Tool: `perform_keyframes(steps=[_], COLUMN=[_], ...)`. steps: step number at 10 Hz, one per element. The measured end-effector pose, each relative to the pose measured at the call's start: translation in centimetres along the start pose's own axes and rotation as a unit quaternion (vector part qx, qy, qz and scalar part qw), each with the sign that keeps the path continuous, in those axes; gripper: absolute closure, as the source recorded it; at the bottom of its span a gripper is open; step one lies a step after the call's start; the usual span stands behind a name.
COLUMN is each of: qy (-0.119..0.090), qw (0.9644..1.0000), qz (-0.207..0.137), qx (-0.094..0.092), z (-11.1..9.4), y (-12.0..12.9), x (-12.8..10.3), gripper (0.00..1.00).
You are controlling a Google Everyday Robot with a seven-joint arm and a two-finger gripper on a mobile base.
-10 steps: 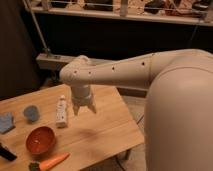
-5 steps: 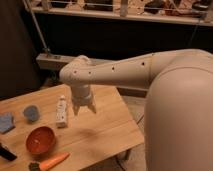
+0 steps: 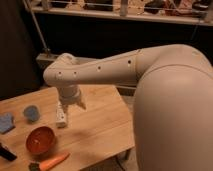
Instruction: Knock the eraser over
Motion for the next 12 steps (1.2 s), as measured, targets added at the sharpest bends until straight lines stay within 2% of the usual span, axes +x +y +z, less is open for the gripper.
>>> perform_keyframes(steps=[3,7,9,12], qy=[-0.008,-0.002,0.006,0.015], qw=[0.9991,0.9963,0.994,0.9898], qz=[-0.042,-0.084,-0.107,-0.141], qx=[0.006,0.021,0.022,0.02], z=[0.1,2.5,3.9,5.0], y=[4.2,8.9,11.7,15.4], x=[-0.2,0.6,1.3,2.6], gripper=[0.35,0.35,0.35,0.35])
